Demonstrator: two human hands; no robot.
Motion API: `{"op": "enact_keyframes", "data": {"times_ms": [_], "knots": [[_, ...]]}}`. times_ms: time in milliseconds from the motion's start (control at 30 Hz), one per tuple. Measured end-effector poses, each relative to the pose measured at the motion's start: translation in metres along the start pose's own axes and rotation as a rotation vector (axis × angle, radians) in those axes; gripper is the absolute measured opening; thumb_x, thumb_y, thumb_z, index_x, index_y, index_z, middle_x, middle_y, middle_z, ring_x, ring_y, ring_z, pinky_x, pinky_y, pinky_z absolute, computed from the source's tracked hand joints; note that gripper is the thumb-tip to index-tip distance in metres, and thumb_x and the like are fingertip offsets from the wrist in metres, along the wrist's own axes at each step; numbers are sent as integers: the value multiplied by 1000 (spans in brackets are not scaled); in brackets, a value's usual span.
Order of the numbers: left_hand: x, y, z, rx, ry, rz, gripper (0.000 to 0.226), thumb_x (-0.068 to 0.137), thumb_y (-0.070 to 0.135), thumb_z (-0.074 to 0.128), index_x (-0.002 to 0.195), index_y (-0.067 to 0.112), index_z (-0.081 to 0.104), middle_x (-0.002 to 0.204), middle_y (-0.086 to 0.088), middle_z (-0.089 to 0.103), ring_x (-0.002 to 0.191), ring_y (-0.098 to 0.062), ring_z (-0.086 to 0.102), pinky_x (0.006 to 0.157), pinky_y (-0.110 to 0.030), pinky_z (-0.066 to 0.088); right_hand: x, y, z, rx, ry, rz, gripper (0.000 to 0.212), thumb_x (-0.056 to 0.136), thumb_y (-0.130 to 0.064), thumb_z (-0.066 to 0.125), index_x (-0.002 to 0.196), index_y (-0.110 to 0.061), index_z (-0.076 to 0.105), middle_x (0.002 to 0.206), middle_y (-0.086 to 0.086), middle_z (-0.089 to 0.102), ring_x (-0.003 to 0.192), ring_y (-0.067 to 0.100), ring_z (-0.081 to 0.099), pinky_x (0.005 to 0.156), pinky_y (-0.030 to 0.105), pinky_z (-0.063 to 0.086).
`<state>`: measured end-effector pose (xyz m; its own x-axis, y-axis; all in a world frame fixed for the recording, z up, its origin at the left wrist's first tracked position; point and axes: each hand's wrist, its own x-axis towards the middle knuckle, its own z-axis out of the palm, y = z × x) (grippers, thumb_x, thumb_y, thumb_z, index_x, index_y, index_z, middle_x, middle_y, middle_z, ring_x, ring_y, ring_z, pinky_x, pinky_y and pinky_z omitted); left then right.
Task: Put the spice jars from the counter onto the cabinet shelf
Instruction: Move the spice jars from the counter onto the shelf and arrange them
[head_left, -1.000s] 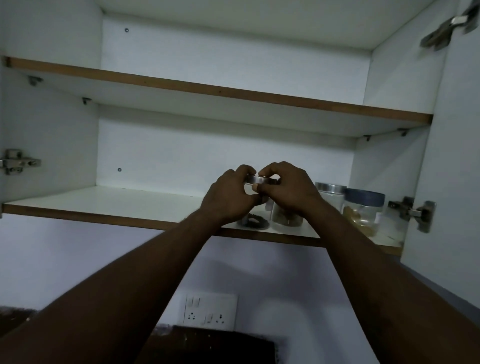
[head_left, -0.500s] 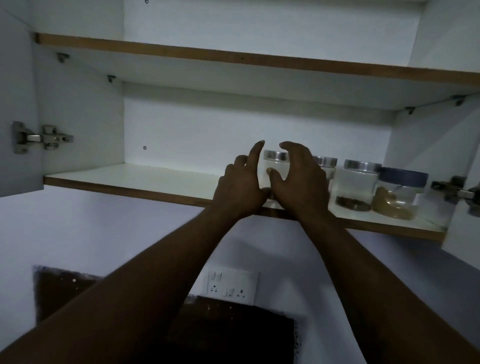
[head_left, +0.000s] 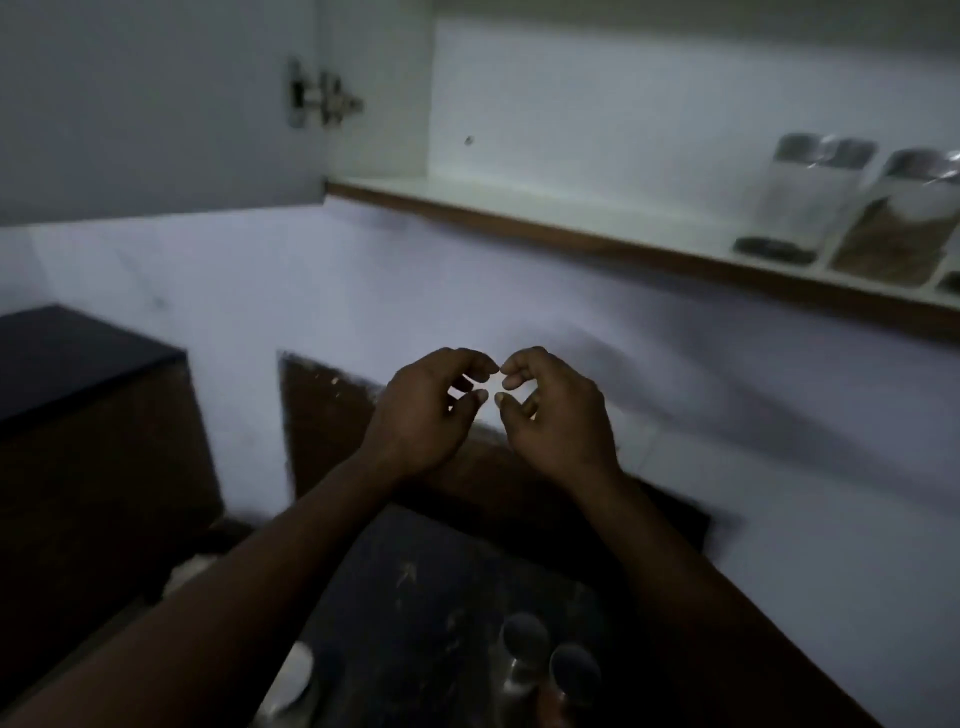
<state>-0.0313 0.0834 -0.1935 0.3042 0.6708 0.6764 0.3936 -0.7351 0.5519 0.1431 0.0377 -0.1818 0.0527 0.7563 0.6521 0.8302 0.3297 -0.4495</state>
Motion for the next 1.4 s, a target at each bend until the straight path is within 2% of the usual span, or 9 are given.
{"op": "enact_keyframes", "data": {"times_ms": [133, 200, 367, 500, 633, 900, 1133, 1267, 1400], "knots": [[-88, -60, -24, 155, -147, -180, 29, 85, 25, 67, 113, 30, 66, 108, 11, 69, 93, -6, 66, 81, -31, 55, -52, -18, 81, -1, -270, 42, 20, 81, -30, 69, 100, -30, 60, 96, -14, 69, 86, 11, 66, 75, 32, 53], [-128, -83, -33, 220, -233, -246, 35, 83, 24, 70, 118, 29, 67, 113, 5, 68, 99, -14, 65, 80, -25, 51, -78, -22, 112, 12, -414, 64, 20, 82, -26, 71, 100, -30, 62, 95, -12, 67, 88, 13, 65, 75, 31, 51], [-216, -139, -56, 386, -460, -532, 57, 83, 32, 74, 137, 32, 57, 134, -6, 58, 118, -27, 58, 93, -31, 46, -146, -33, 197, 7, -718, 107, 34, 86, -28, 76, 117, -23, 63, 104, -3, 67, 96, 17, 63, 69, 14, 36], [-270, -173, -67, 446, -626, -741, 74, 85, 36, 72, 152, 31, 40, 153, -9, 43, 134, -31, 48, 106, -36, 42, -189, -45, 255, -52, -914, 206, 52, 85, -33, 78, 131, -20, 55, 126, 4, 62, 115, 22, 61, 96, 34, 49], [-305, -191, -66, 400, -751, -847, 83, 89, 40, 68, 158, 24, 25, 155, -9, 41, 138, -27, 45, 110, -34, 37, -222, -54, 289, -79, -1036, 287, 75, 78, -34, 82, 143, -18, 48, 143, 10, 55, 129, 30, 55, 106, 44, 48], [-326, -200, -52, 270, -779, -858, 78, 88, 30, 70, 154, 21, 31, 151, -8, 46, 136, -25, 46, 105, -29, 34, -267, -57, 330, -78, -960, 322, 91, 78, -39, 81, 154, -19, 35, 155, 6, 42, 143, 26, 40, 117, 39, 34], [-316, -211, -56, 162, -717, -834, 74, 94, 34, 64, 158, 24, 26, 150, -2, 51, 135, -18, 50, 109, -28, 37, -267, -42, 327, -32, -816, 424, 88, 75, -47, 82, 151, -27, 41, 152, -2, 49, 139, 20, 46, 110, 33, 39], [-285, -199, -55, 125, -649, -659, 72, 90, 47, 66, 153, 31, 35, 147, 9, 51, 133, -9, 48, 100, -18, 30, -252, -35, 300, 26, -615, 525, 83, 70, -58, 75, 144, -32, 47, 142, -4, 54, 128, 17, 53, 101, 30, 44], [-237, -183, -49, -33, -579, -504, 73, 83, 44, 74, 148, 36, 40, 141, 12, 52, 126, -3, 51, 107, -31, 44, -216, -31, 259, 82, -412, 536, 72, 69, -69, 65, 131, -37, 51, 129, -10, 57, 116, 10, 56, 92, 29, 48]]}}
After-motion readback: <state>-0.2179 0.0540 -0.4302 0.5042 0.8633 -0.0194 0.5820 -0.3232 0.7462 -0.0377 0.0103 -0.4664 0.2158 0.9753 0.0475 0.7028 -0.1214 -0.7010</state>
